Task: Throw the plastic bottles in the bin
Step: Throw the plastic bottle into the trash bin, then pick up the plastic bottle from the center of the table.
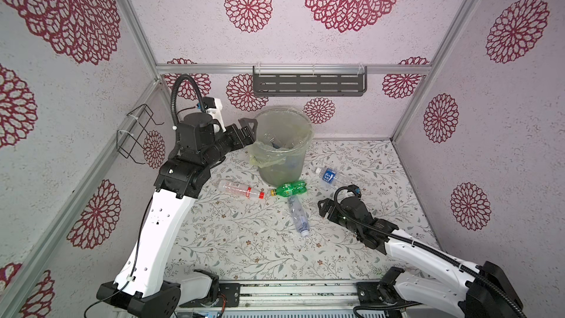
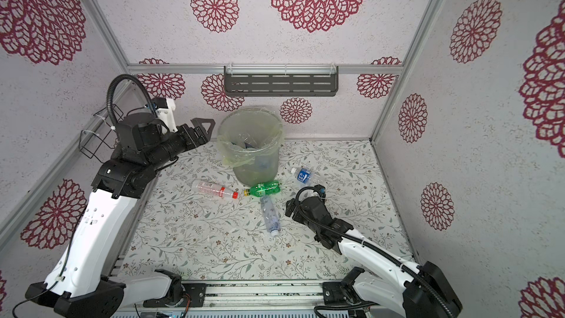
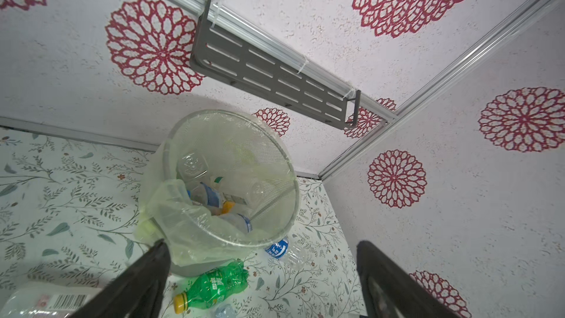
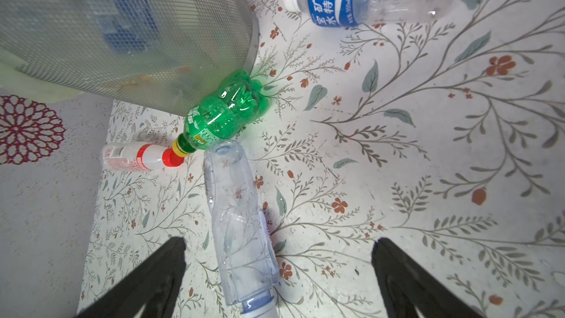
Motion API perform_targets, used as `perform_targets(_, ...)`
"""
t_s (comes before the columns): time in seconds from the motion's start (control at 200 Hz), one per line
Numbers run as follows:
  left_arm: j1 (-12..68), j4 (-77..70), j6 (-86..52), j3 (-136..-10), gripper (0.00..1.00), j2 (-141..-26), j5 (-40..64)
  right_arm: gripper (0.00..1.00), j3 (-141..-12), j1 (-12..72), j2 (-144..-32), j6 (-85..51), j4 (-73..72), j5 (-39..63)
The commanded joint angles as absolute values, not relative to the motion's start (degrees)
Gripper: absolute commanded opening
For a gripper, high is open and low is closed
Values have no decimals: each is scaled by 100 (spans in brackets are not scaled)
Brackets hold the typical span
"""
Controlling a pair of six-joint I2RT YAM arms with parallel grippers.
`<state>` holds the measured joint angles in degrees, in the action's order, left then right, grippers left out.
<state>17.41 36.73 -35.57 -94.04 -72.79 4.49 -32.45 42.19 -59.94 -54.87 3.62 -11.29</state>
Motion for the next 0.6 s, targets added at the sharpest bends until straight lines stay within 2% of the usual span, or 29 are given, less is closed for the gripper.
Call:
perform_targets(0.0, 1627, 3705, -3506, -8963, 97, -7163, 404, 99, -3442, 4263, -5945, -5267, 176, -1152)
perform_targets(0.405, 1282, 3630, -3873, -7309, 97, -6230, 307, 99, -3863, 4546, -6539, -4778, 125, -839)
perform_targets(0.595, 1195, 3665, -3974, -6854, 97, -6088, 408, 99, -4458, 4947, -7155, -4391, 604, -1160)
